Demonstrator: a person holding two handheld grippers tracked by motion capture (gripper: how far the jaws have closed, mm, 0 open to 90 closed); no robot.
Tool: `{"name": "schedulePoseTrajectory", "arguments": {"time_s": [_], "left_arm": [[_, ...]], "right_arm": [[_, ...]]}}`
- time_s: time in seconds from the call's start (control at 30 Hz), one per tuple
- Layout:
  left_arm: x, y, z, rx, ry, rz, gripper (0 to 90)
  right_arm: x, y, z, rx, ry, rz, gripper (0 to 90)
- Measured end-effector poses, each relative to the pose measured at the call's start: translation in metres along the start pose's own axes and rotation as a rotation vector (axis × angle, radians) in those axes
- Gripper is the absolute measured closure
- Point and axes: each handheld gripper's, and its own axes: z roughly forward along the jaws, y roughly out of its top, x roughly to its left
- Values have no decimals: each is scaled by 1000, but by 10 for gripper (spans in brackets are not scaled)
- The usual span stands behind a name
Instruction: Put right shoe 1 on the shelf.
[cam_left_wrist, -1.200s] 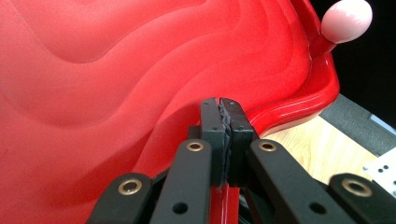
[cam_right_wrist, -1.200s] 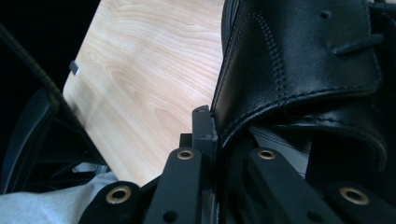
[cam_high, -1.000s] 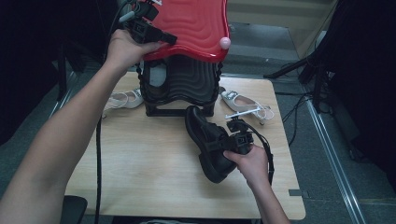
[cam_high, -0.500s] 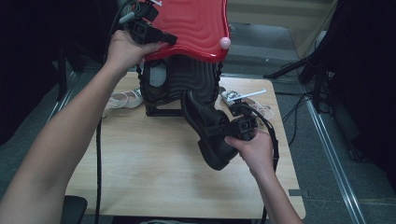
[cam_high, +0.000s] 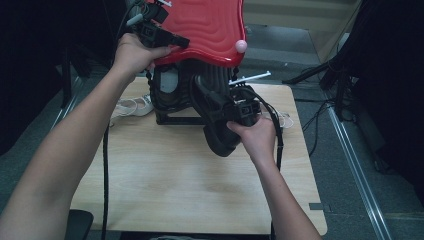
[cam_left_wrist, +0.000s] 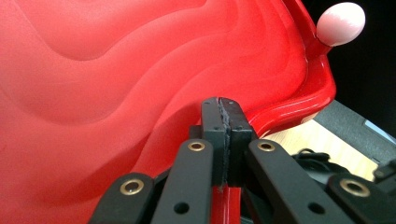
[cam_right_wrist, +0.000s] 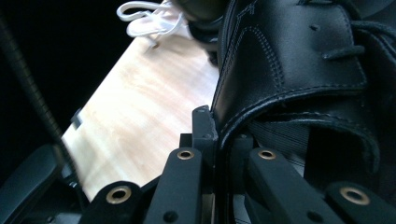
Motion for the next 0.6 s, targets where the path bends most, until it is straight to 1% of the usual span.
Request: {"name": "schedulePoseTrajectory", "arguments": {"time_s": [0.13,0.17,0.2,0.23,0.3,0.37,0.47,0.5,0.53,0.6], "left_arm": [[0,-1,0,-3,3,4,900],[-1,0,0,0,4,6,900],[-1,0,0,1,5,6,900],[-1,0,0,2,4,5,900],[0,0,0,0,6,5,900],[0,-1,0,-2,1,3,900],[-1,-1,-1,-5,4,6,900],[-1,-1,-1,-3,2,6,900],[0,-1,-1,-3,1,5,900],[0,-1,0,1,4,9,900]], "right_arm": [[-2,7,7,-23,-23,4,872],[-1,9,10,-37,-43,-7,872],[0,10,11,-40,-55,-8,872],[0,12,14,-46,-78,-18,872],[0,14,18,-59,-126,-21,871],[-1,15,23,-68,-153,-35,872],[2,16,27,-99,-197,-57,870],[3,17,29,-106,-208,-61,870],[3,18,32,-107,-208,-66,870],[3,20,40,-108,-198,-81,869]]}}
